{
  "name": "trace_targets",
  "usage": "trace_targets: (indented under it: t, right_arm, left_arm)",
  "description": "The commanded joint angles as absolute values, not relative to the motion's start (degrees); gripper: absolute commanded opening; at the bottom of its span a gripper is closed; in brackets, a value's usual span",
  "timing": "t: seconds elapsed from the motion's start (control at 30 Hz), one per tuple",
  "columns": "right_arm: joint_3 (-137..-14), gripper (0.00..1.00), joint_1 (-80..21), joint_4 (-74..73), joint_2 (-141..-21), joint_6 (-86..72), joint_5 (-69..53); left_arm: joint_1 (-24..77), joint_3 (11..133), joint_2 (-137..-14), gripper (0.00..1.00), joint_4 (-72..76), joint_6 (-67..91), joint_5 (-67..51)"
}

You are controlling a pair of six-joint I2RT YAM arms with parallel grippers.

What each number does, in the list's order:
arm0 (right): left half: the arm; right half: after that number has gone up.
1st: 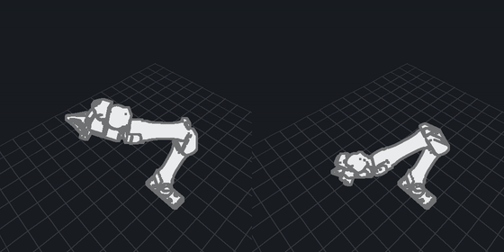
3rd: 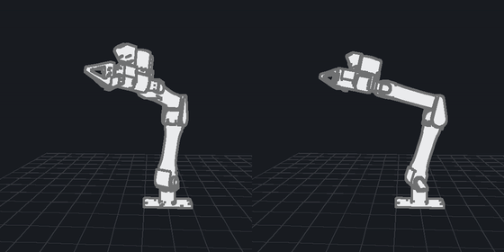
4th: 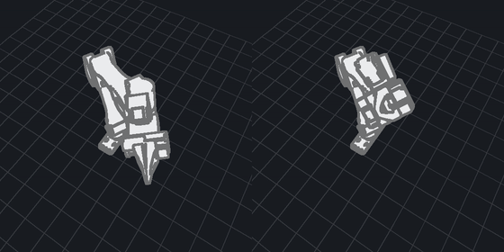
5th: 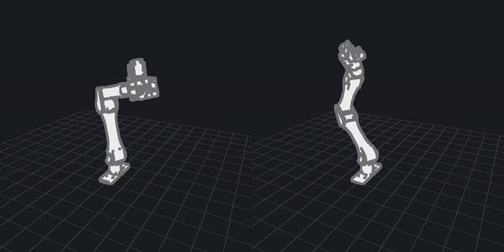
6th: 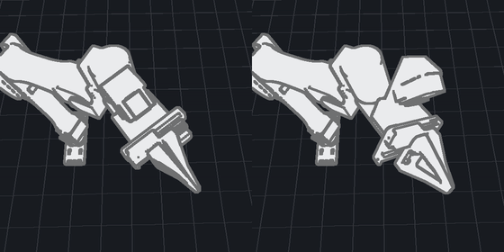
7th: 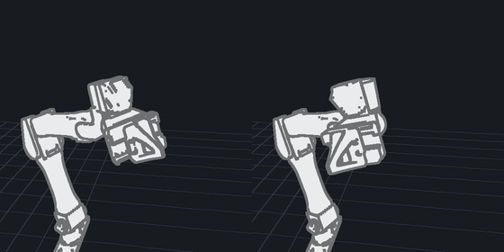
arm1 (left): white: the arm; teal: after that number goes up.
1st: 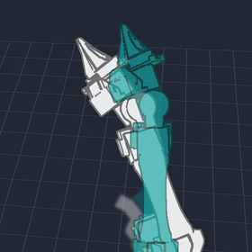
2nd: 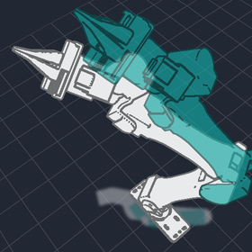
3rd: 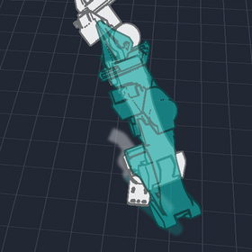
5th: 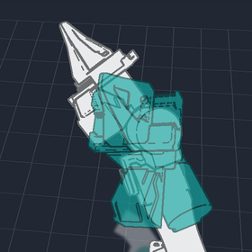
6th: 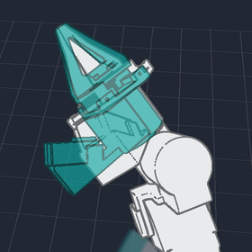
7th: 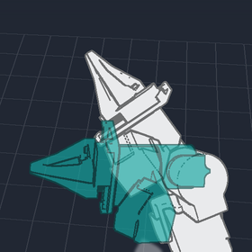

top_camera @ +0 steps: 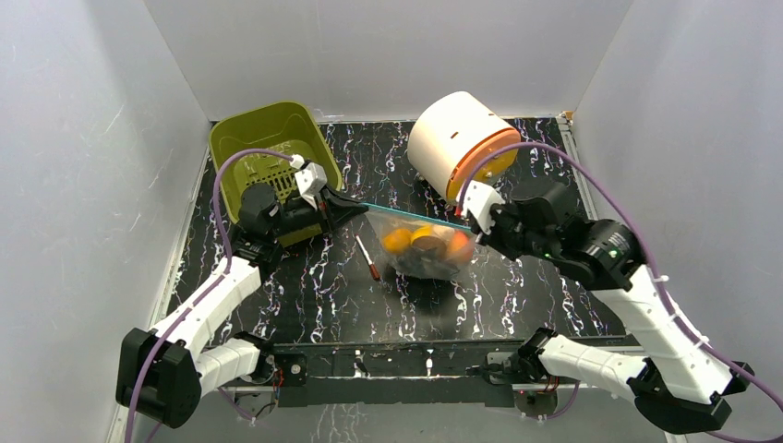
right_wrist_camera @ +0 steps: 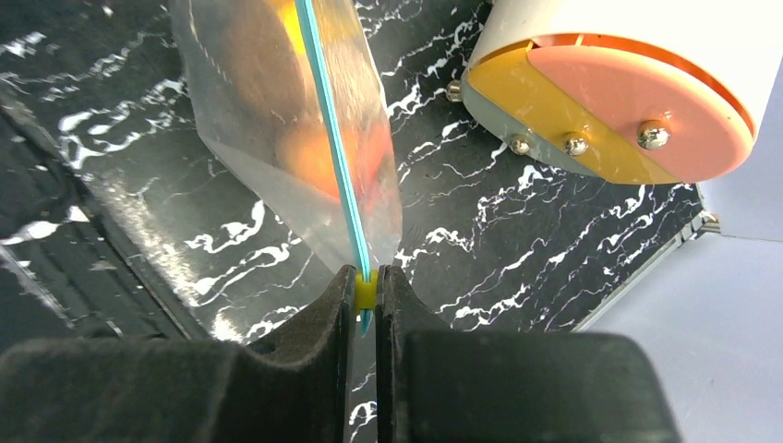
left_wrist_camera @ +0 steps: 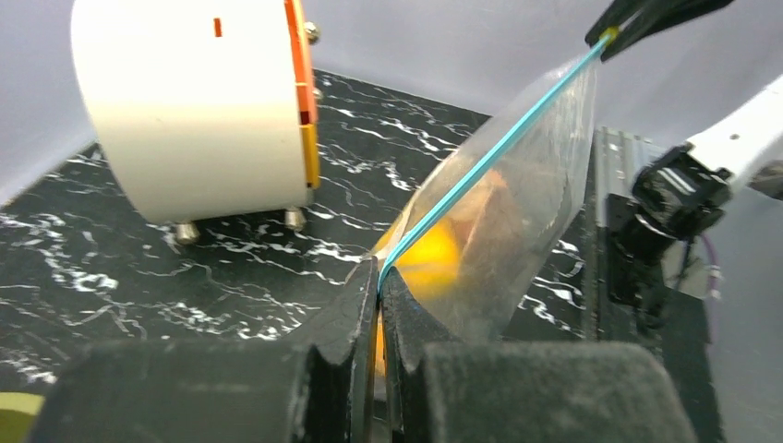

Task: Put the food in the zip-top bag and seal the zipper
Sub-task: Zip the zipper food storage bag at the center of the board, then place the zipper food storage bag at the center of the board.

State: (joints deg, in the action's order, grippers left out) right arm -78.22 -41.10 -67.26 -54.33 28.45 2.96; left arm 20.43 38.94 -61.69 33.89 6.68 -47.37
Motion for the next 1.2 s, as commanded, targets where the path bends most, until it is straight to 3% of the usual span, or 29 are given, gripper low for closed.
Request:
trace_targets:
  t: [0.0,0.3,0.47,0.6,0.67,0.9,1.03,1.1,1.17]
  right_arm:
    - [-86.7,0.00,-40.0,-78.3,-51.8,25.6,2.2]
    - [-80.5,0.00,-40.0,-78.5,-52.7,21.4,-5.8]
    - [-79.0,0.00,-40.0,-77.3,-59.6,24.0,5.1]
    - [-77.8,0.00,-39.3,-71.0,-64.1,22.8,17.1]
    - [-76.6,0.00,-37.6,-66.8,-66.4,22.7,17.3]
    - [-72.6,0.00,-30.4,-58.0,-72.2,20.6,18.2]
    - [-71.4,0.08,-28.5,-56.8,-73.1,19.3,20.9]
    - [-71.4,0.15,-28.1,-56.3,-73.4,18.0,22.5]
    - [-71.5,0.31,-27.8,-55.7,-73.5,16.8,24.3]
  left_arm:
    - [17.9,42.7,-59.8,0.00,32.0,11.8,-51.3]
    - [20.9,34.5,-51.3,0.00,30.0,25.0,-53.9]
    - [21.4,32.1,-55.3,0.03,31.8,23.7,-51.6]
    - [21.7,36.9,-64.3,0.07,33.1,20.5,-48.8]
    - [21.8,40.7,-70.9,0.09,33.4,19.2,-46.0]
    - [22.8,51.6,-82.6,0.36,30.6,16.2,-40.8]
    - [23.0,51.3,-80.9,0.51,28.8,14.7,-37.7]
    - [23.0,51.4,-79.5,0.55,26.0,13.5,-36.0]
    - [23.0,52.1,-78.7,0.59,22.2,12.5,-33.3]
